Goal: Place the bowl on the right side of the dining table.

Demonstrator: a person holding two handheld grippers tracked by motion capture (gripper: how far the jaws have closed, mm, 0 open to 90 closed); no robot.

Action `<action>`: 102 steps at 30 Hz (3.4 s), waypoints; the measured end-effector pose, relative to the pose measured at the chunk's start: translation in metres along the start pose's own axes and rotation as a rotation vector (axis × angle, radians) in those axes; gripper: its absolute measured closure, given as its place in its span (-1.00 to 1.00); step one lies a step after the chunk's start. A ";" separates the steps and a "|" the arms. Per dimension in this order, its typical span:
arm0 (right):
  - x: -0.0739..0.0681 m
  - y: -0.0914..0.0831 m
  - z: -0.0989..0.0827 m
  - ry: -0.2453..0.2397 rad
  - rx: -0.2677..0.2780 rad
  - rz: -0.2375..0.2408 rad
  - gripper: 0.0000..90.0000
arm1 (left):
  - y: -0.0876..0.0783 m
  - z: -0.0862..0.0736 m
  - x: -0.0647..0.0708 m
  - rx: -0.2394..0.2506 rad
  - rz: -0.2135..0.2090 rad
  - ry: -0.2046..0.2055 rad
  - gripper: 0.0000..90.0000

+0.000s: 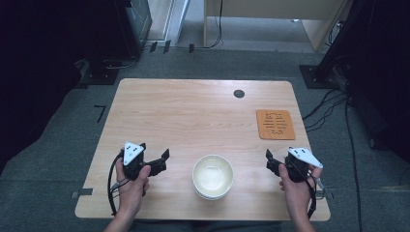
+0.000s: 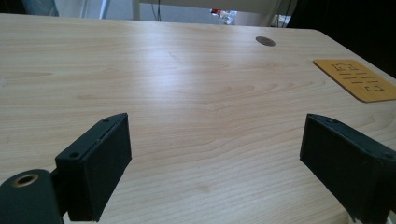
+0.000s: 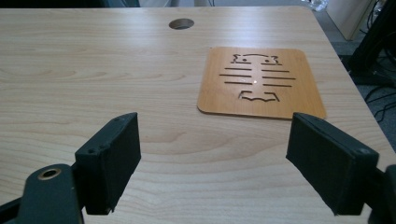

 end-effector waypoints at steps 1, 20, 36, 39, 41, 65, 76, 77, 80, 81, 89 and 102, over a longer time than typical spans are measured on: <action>0.000 0.000 0.000 0.000 0.000 0.000 -0.62 | 0.000 0.000 0.000 0.000 0.000 0.000 -0.81; -0.029 0.015 0.004 0.051 -0.019 0.044 -0.54 | 0.032 0.004 0.034 -0.040 -0.097 0.032 -0.80; -0.072 -0.022 0.012 -0.024 0.037 0.187 -0.54 | 0.019 0.011 0.067 -0.034 -0.202 0.036 -0.80; -0.076 -0.025 0.014 -0.019 0.033 0.203 -0.54 | 0.016 0.013 0.076 -0.034 -0.243 0.048 -0.80; -0.078 -0.026 0.015 -0.011 0.031 0.214 -0.54 | 0.015 0.013 0.080 -0.037 -0.252 0.053 -0.79; -0.092 -0.042 0.014 -0.038 0.010 0.273 -0.44 | 0.018 0.001 0.112 -0.099 -0.346 0.150 0.04; -0.100 -0.051 0.005 -0.044 0.039 0.384 0.17 | 0.034 -0.017 0.120 -0.193 -0.259 0.279 0.48; -0.101 -0.052 0.005 -0.045 0.041 0.396 0.20 | 0.034 -0.017 0.120 -0.192 -0.249 0.294 0.53; -0.103 -0.053 0.003 -0.050 0.028 0.425 0.26 | 0.035 -0.017 0.118 -0.189 -0.222 0.311 0.72; -0.104 -0.054 0.003 -0.048 0.017 0.428 0.28 | 0.035 -0.017 0.117 -0.189 -0.217 0.312 0.77; -0.110 -0.057 0.002 -0.038 -0.004 0.473 0.39 | 0.038 -0.017 0.117 -0.186 -0.193 0.332 0.85; -0.120 -0.061 -0.002 0.015 -0.069 0.573 0.51 | 0.038 -0.013 0.119 -0.129 -0.231 0.349 0.87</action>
Point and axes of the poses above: each handheld gripper's, and its own axes: y roughly forward along the jaws, z roughly out of its top, x roughly to its right, the point moved 7 cm from there along y, roughly forward along the jaws, and after that the axes turned 13 degrees about -z, right-handed, at the moved point
